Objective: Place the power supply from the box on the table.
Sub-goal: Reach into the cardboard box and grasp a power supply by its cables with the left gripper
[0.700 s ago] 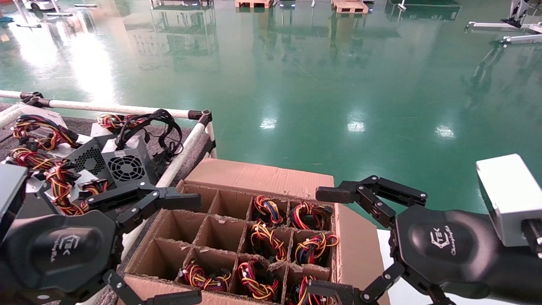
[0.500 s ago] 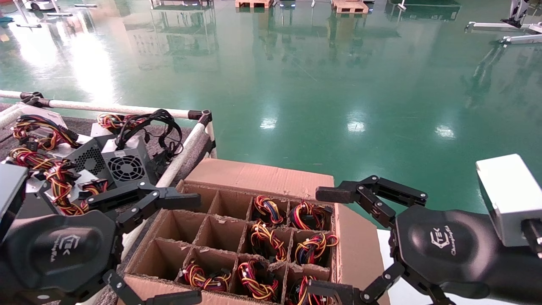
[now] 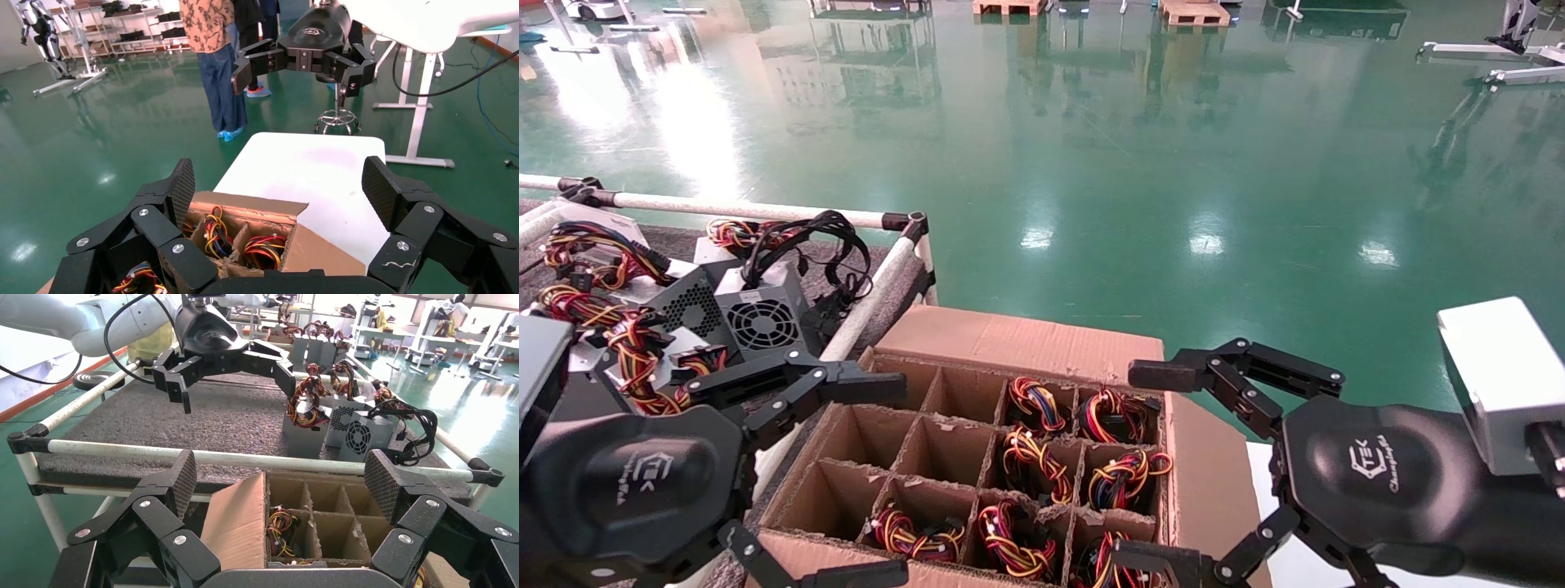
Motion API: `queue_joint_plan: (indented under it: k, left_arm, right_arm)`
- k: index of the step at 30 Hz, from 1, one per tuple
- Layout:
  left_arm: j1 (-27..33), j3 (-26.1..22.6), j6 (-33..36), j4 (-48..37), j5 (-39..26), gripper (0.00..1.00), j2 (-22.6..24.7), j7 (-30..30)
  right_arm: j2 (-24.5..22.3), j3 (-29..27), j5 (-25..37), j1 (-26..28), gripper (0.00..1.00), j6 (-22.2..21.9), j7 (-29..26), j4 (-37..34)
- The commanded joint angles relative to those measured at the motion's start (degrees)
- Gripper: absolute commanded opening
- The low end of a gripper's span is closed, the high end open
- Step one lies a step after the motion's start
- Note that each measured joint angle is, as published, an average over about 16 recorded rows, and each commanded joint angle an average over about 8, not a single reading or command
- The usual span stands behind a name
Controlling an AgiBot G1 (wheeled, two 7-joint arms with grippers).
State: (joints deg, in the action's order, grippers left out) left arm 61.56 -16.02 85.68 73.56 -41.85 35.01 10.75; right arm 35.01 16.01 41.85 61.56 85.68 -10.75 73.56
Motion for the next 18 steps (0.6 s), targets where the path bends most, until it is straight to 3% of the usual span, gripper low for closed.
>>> queue_joint_plan:
  k: [1,5,8,18]
  left_arm:
    - [0.00,0.00,0.00,0.00,0.00,1.00,0.00,0.00]
    - [0.00,0.00,0.00,0.00,0.01,1.00,0.00,0.00]
    - [0.00,0.00,0.00,0.00,0.01,1.00,0.00,0.00]
    - [0.09,-0.20,0.01,0.02,-0.44,1.00,-0.36,-0.34]
  right_arm:
    - [0.00,0.00,0.00,0.00,0.71,0.00,0.00,0.00]
    - [0.00,0.00,0.00,0.00,0.21,0.00,0.00,0.00]
    - [0.00,0.00,0.00,0.00,0.02,0.00,0.00,0.00]
    - [0.00,0.00,0.00,0.00,0.00,0.00,0.00,0.00]
